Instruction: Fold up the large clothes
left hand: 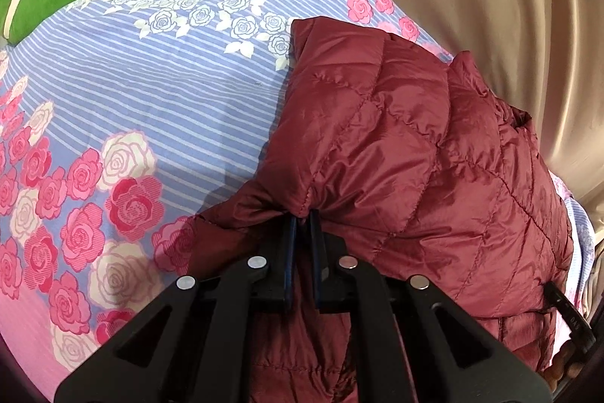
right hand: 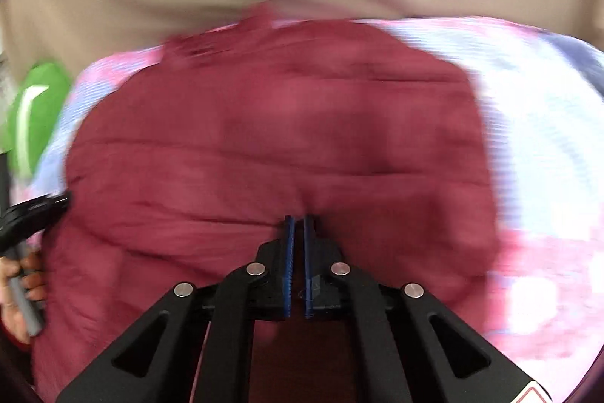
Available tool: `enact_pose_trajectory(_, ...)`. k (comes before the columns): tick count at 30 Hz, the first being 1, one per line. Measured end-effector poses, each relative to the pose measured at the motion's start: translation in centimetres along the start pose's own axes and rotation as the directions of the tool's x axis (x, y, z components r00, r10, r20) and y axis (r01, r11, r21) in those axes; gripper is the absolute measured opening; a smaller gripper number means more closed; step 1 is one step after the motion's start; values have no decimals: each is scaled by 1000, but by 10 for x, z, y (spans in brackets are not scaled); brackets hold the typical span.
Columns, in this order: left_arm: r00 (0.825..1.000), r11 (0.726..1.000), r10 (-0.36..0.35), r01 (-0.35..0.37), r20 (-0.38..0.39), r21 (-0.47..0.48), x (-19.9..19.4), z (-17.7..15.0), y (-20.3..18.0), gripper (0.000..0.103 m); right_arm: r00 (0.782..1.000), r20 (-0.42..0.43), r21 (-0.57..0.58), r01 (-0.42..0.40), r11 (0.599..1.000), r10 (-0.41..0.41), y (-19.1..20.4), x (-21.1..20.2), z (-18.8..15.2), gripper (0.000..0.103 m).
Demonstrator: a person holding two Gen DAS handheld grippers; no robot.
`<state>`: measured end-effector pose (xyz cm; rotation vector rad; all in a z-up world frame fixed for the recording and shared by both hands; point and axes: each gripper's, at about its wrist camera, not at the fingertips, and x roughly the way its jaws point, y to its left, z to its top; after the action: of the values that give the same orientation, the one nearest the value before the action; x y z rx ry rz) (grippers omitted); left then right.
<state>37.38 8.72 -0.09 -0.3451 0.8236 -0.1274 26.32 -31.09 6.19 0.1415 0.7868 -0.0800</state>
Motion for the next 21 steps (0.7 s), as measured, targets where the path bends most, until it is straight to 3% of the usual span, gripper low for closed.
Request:
enact_pose_trajectory(3, 1000, 1000, 8, -8, 2, 4, -1, 0, -1, 7, 987, -6, 128, 163, 978, -163, -50, -13, 6, 4)
enact_pose_trajectory(4, 1000, 1000, 11, -11, 2, 5, -1, 0, -1, 7, 988, 20, 156, 147, 977, -152, -53, -23, 12, 15)
enact_pose_trajectory(5, 1000, 1000, 12, -12, 2, 5, -1, 0, -2, 7, 991, 51, 156, 117, 981, -126, -46, -30, 16, 15)
enact_pose_trajectory(8, 1000, 1000, 12, -12, 3, 6, -1, 0, -2, 7, 991, 116, 43, -67, 997, 61, 30, -41, 42, 15)
enact_pose_trajectory(12, 1000, 1000, 2, -2, 2, -4, -2, 1, -1, 7, 975, 51, -185, -204, 961, 216, 159, -5, 67, 14)
enact_pose_trajectory(16, 1000, 1000, -1, 1, 3, -8, -2, 1, 0, 7, 974, -44, -297, -225, 928, 222, 257, 64, 70, 15)
enact_pose_trajectory(18, 1000, 1000, -5, 5, 4, -11, -2, 0, 1, 7, 979, -61, -322, -203, 925, 193, 270, 79, 59, 14)
enact_pose_trajectory(21, 1000, 1000, -7, 7, 4, -12, -2, 0, 2, 7, 988, -48, -338, -152, 929, 145, 264, 94, 56, 1)
